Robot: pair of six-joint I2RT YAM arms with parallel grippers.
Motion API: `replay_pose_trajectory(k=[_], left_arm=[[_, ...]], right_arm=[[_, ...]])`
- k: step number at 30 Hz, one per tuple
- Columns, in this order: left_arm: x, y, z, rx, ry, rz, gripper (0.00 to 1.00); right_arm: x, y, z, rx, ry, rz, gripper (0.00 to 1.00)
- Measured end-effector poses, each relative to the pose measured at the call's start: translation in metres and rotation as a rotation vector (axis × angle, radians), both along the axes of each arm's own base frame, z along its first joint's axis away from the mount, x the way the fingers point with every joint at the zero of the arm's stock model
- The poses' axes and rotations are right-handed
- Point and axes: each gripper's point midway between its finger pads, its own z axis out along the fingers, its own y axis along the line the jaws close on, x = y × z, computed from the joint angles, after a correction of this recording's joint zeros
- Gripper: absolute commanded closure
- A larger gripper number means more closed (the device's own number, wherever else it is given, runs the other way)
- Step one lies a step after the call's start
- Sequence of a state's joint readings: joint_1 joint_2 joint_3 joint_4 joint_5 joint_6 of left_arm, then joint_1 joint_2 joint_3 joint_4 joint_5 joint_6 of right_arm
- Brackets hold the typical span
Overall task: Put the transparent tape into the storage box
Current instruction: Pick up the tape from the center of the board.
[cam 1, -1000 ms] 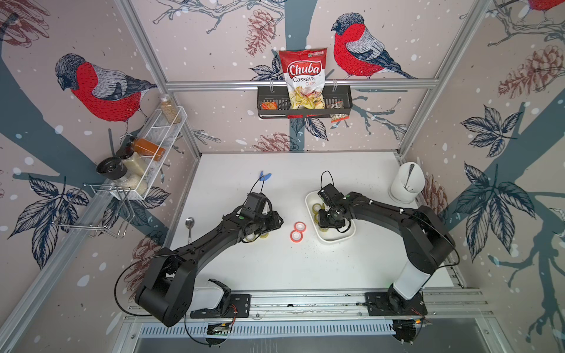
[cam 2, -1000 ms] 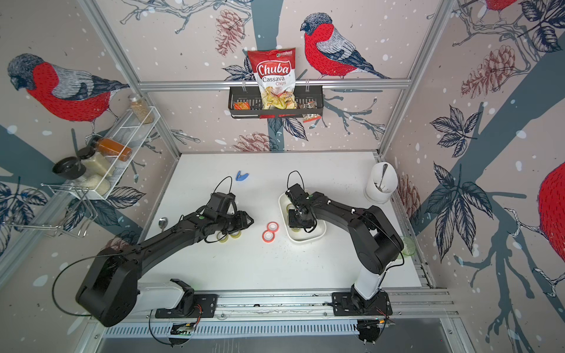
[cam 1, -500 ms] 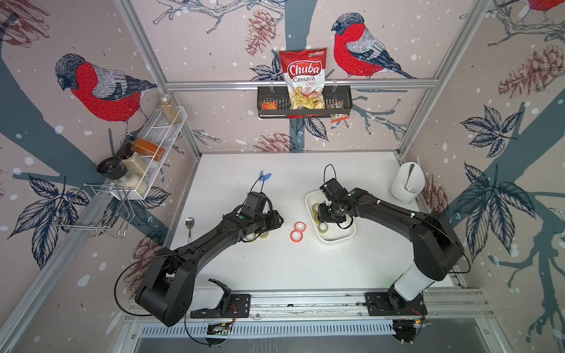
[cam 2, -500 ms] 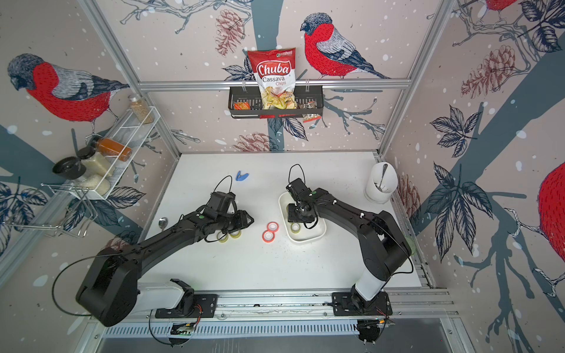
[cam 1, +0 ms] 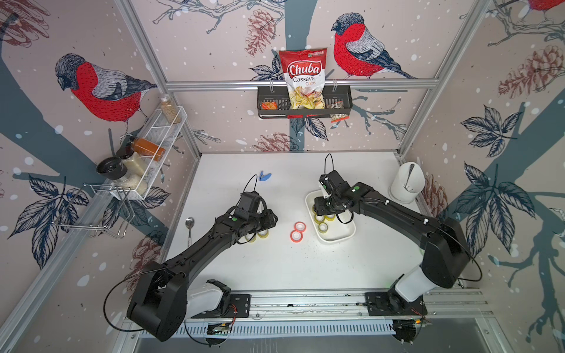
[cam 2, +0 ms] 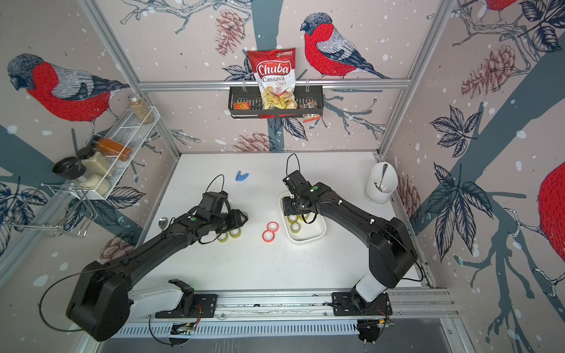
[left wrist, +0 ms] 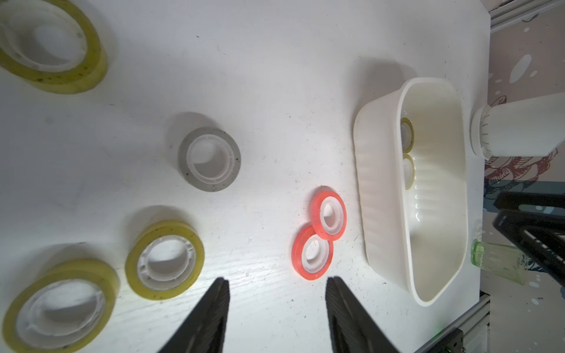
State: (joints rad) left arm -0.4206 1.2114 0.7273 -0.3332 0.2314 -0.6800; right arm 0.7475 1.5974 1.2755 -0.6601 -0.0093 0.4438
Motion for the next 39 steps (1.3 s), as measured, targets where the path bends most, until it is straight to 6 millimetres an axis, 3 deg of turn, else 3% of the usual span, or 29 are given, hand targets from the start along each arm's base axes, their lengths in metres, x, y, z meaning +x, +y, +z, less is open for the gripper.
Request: replay_pose_trajectory(k=[10, 11, 12, 22, 25, 26, 27, 31, 39], left_arm=[[0.006, 0.046, -0.003, 0.141, 0.021, 0.099, 0.37], [0.008, 0.051, -0.004, 0.171, 0.024, 0.11, 0.28], [0.011, 0.055, -0.005, 0.195, 0.023, 0.116, 0.04], [0.038, 0.085, -0.019, 0.374, 0.031, 0.141, 0.13], [0.045, 0.095, -0.026, 0.412, 0.038, 0.152, 0.2], [0.047, 0.097, -0.028, 0.421, 0.041, 0.15, 0.3], [0.049, 0.098, -0.03, 0.428, 0.041, 0.152, 0.33], [0.062, 0.101, -0.037, 0.457, 0.038, 0.138, 0.21], [0.081, 0.098, -0.053, 0.478, 0.041, 0.109, 0.2]], right_arm=[[-0.006, 0.015, 0.0, -0.003, 0.001, 0.04, 0.46], [-0.007, 0.017, 0.0, -0.002, 0.0, 0.044, 0.46], [-0.007, 0.017, 0.0, -0.001, -0.001, 0.045, 0.45], [-0.01, 0.017, -0.003, -0.006, 0.005, 0.047, 0.44], [-0.01, 0.015, -0.004, -0.007, 0.006, 0.043, 0.44], [-0.01, 0.014, -0.004, -0.006, 0.006, 0.042, 0.44], [-0.01, 0.014, -0.004, -0.005, 0.005, 0.041, 0.44], [-0.009, 0.01, -0.005, -0.004, 0.005, 0.032, 0.44], [-0.007, 0.006, -0.004, 0.002, 0.006, 0.019, 0.44]])
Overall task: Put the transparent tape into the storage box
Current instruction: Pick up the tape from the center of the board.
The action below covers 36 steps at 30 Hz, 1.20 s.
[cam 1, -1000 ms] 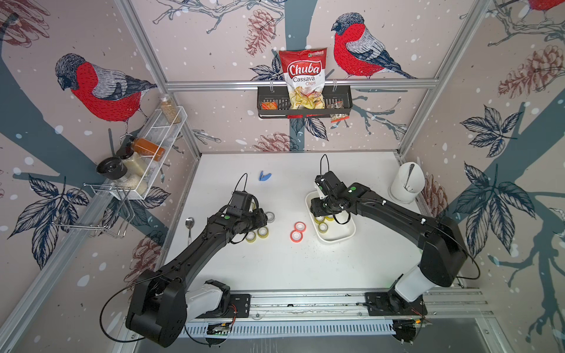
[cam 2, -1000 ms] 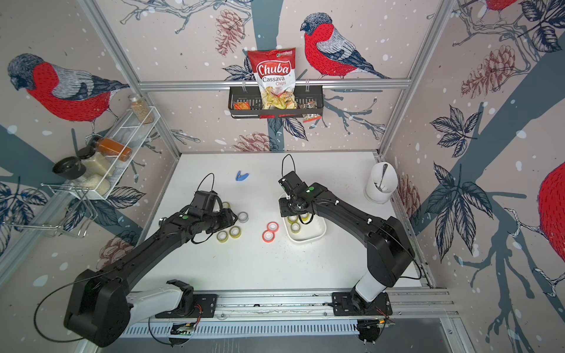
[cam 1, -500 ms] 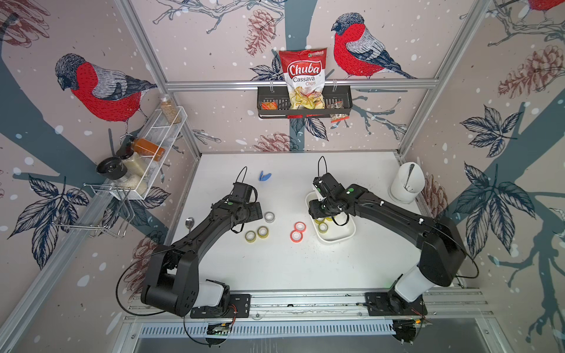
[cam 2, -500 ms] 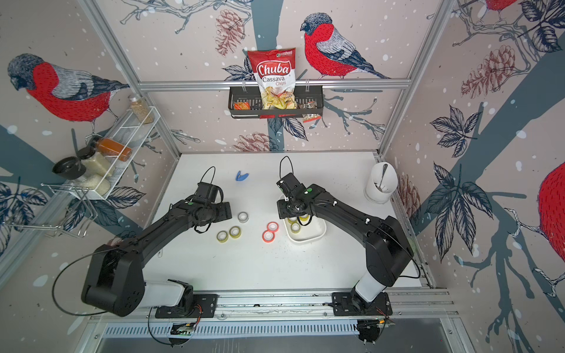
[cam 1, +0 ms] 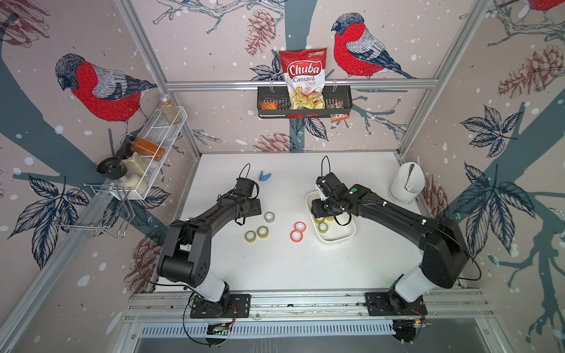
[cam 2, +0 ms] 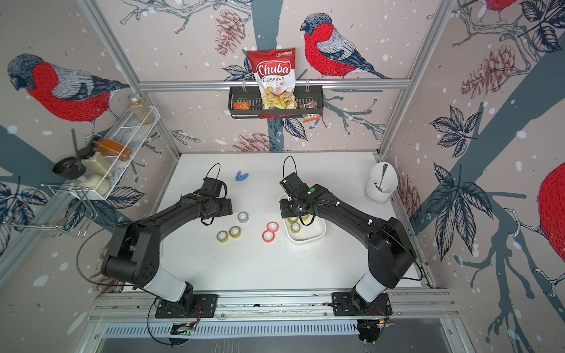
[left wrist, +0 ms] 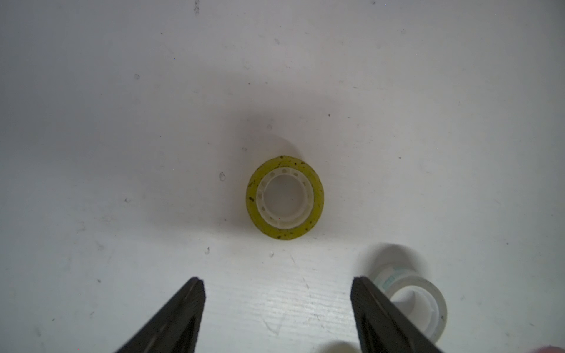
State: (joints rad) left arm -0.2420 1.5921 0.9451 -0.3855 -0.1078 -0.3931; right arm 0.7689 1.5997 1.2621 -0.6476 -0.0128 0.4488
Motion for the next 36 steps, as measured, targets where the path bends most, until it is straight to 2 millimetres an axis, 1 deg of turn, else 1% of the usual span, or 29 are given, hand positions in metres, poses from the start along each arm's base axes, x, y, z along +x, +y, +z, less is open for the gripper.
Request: replay_pose_trajectory(k=[6, 8, 11, 12, 13, 17, 20, 29, 33, 36], left_arm=[[0.011, -0.001, -0.01, 0.013, 0.006, -0.005, 0.24], [0.016, -0.002, -0.013, 0.023, 0.004, -0.015, 0.28], [0.018, -0.001, -0.021, 0.036, 0.026, -0.017, 0.3], [0.02, -0.001, -0.022, 0.039, 0.027, -0.021, 0.36], [0.023, -0.002, -0.022, 0.041, 0.022, -0.022, 0.4], [0.033, -0.003, -0.028, 0.062, 0.031, -0.038, 0.4], [0.032, -0.001, -0.034, 0.075, 0.049, -0.037, 0.41], [0.032, 0.001, -0.032, 0.086, 0.044, -0.032, 0.43], [0.035, 0.001, -0.023, 0.079, 0.02, -0.032, 0.45], [0.036, 0.0, -0.021, 0.077, 0.012, -0.032, 0.47]], right_arm=[[0.001, -0.003, 0.0, 0.008, 0.005, -0.009, 0.45], [0.002, -0.004, -0.001, 0.008, 0.007, -0.011, 0.45], [0.002, -0.004, -0.001, 0.01, 0.01, -0.013, 0.45], [0.002, -0.004, -0.001, 0.012, 0.012, -0.013, 0.45], [0.002, -0.005, -0.001, 0.014, 0.014, -0.013, 0.45], [0.002, -0.006, -0.002, 0.011, 0.017, -0.016, 0.45], [0.002, -0.007, -0.003, 0.012, 0.018, -0.017, 0.45], [0.005, -0.014, -0.003, 0.015, 0.018, -0.035, 0.46], [0.009, -0.022, -0.001, 0.021, 0.016, -0.062, 0.46], [0.01, -0.028, 0.001, 0.034, 0.018, -0.089, 0.47]])
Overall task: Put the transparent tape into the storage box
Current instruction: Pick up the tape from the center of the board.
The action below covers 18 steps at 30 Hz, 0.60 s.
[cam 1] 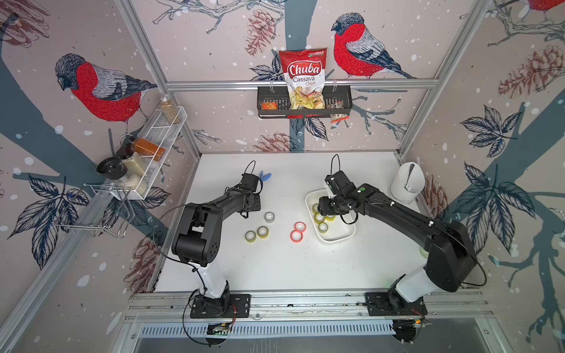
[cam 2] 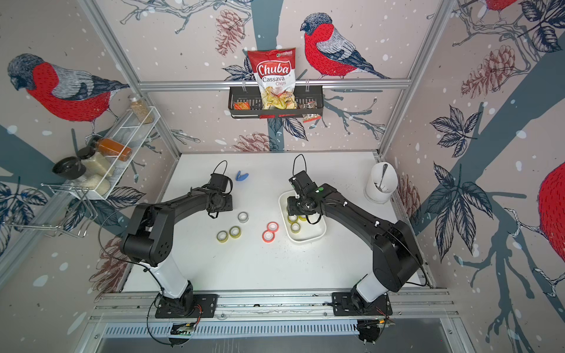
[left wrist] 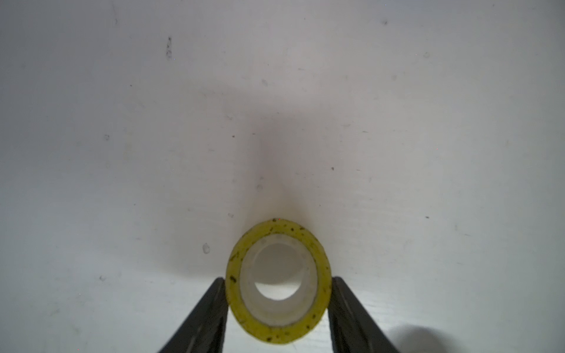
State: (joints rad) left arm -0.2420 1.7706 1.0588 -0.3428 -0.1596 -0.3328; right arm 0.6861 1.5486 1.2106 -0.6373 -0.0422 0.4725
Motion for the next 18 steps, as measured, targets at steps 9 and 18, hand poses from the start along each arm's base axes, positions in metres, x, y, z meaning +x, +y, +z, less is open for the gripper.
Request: replay_pose_trajectory(k=[9, 18], left_arm=[[-0.002, -0.001, 0.004, -0.009, -0.009, -0.002, 0.37], [-0.005, 0.001, -0.01, 0.006, 0.026, 0.004, 0.29]], right_arm=[[0.001, -0.01, 0.002, 0.013, 0.003, -0.026, 0.47], [0.002, -0.012, 0.008, 0.023, -0.009, -0.033, 0.47]])
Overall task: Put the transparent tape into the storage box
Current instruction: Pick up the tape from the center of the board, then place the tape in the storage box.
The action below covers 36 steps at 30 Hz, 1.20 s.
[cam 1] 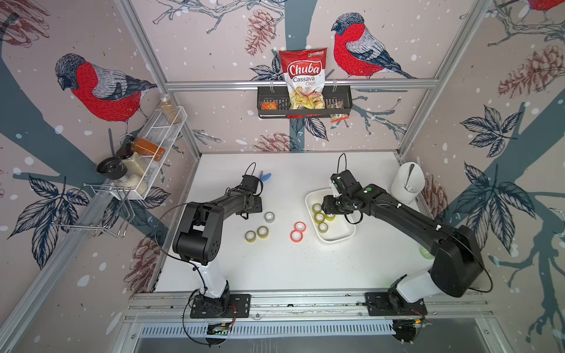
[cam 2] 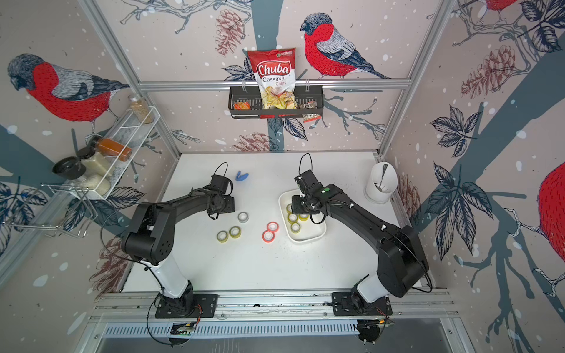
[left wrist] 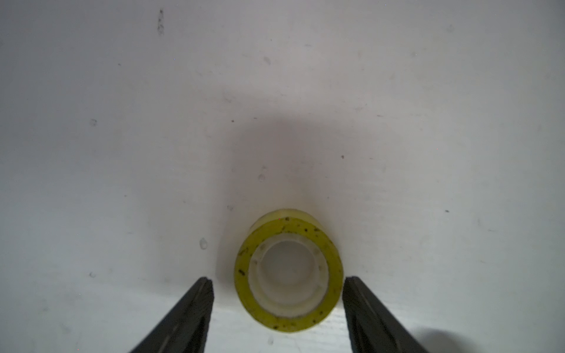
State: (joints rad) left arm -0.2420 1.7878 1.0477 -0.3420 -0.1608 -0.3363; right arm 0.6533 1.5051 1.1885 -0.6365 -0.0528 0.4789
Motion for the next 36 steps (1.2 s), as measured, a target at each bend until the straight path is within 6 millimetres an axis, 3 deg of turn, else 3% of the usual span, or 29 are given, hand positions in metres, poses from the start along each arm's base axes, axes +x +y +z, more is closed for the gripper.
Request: replay_pose_trajectory(k=[8, 17, 21, 30, 36], left_arm=[[0.007, -0.001, 0.003, -0.002, -0.03, -0.001, 0.29], [0.01, -0.003, 0.004, -0.009, -0.041, -0.004, 0.45], [0.009, -0.002, 0.009, -0.013, -0.052, -0.004, 0.44], [0.004, -0.014, 0.045, -0.038, -0.12, -0.025, 0.44], [-0.009, -0.047, 0.079, -0.078, -0.16, -0.09, 0.45]], right_arm=[[0.0, -0.003, 0.0, 0.003, 0.002, -0.013, 0.47], [0.0, -0.004, -0.001, 0.008, 0.009, -0.024, 0.48], [0.001, -0.005, 0.002, 0.013, 0.005, -0.029, 0.48], [0.005, -0.016, 0.002, 0.018, 0.005, -0.06, 0.47], [0.014, -0.035, 0.004, 0.03, 0.007, -0.12, 0.47]])
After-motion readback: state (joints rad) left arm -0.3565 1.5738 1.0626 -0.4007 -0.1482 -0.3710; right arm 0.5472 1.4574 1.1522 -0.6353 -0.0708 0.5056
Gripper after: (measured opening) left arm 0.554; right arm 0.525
